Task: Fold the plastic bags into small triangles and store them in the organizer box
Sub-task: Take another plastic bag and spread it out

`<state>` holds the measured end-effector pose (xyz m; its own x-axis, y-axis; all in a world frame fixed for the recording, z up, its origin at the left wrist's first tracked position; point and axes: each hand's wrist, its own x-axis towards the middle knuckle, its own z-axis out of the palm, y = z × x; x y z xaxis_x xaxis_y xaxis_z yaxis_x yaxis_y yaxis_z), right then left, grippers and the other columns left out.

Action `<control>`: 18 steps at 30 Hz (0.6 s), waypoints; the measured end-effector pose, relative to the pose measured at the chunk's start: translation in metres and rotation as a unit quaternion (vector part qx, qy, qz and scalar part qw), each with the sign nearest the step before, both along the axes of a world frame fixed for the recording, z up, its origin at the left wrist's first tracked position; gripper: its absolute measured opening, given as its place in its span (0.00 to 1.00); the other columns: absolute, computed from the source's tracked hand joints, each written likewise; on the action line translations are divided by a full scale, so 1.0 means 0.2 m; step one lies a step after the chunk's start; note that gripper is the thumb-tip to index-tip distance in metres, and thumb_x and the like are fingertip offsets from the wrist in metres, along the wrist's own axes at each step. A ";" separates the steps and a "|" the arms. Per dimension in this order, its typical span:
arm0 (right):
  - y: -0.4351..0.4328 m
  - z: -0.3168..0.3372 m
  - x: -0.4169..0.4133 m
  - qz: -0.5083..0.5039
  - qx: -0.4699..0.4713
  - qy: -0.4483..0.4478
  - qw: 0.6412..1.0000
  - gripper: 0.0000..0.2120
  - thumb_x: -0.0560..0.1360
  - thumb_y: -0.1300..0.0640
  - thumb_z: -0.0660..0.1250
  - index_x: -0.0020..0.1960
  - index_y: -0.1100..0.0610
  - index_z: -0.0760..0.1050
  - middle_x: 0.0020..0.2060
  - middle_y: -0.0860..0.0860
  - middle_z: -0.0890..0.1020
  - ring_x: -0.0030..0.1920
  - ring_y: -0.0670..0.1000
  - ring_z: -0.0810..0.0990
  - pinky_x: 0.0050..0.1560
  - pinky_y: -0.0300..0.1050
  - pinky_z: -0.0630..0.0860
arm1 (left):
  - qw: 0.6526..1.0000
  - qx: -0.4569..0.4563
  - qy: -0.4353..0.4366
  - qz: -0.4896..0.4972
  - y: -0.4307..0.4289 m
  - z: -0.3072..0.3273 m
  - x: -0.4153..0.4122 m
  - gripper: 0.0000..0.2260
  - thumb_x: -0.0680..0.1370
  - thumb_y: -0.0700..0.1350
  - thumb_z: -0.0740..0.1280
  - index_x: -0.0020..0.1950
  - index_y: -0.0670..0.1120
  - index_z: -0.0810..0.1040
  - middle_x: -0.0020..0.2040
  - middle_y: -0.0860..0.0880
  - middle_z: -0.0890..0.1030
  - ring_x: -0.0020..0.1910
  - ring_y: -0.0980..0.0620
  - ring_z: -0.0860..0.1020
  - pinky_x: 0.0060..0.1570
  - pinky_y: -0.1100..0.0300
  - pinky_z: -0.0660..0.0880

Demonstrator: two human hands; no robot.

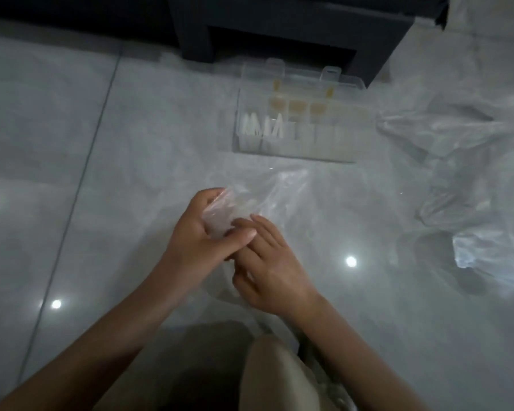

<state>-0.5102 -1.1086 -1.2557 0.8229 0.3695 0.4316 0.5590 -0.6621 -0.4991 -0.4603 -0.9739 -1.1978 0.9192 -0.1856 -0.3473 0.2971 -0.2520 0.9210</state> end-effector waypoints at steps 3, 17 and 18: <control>0.02 0.04 -0.01 -0.030 0.171 0.065 0.983 0.09 0.71 0.65 0.61 0.51 0.58 0.69 0.48 0.58 0.80 0.53 0.55 0.78 0.61 0.51 0.73 | 0.999 0.005 0.011 0.053 0.04 -0.03 0.01 0.14 0.66 0.47 0.72 0.50 0.47 0.80 0.41 0.53 0.82 0.40 0.60 0.80 0.45 0.59 0.77; -0.23 0.11 0.20 -0.180 0.381 0.380 0.823 0.13 0.73 0.70 0.69 0.49 0.54 0.76 0.41 0.43 0.82 0.41 0.41 0.80 0.45 0.33 0.75 | 0.991 -0.101 0.038 0.073 0.13 0.01 0.03 0.15 0.77 0.47 0.61 0.34 0.50 0.83 0.45 0.48 0.85 0.51 0.47 0.82 0.53 0.56 0.77; -0.23 0.11 0.20 -0.176 0.381 0.386 0.822 0.10 0.74 0.70 0.67 0.45 0.55 0.76 0.36 0.43 0.81 0.38 0.41 0.78 0.43 0.33 0.74 | 0.989 -0.107 0.049 0.090 0.14 0.01 0.03 0.17 0.79 0.46 0.61 0.33 0.49 0.82 0.45 0.48 0.85 0.51 0.47 0.82 0.54 0.55 0.77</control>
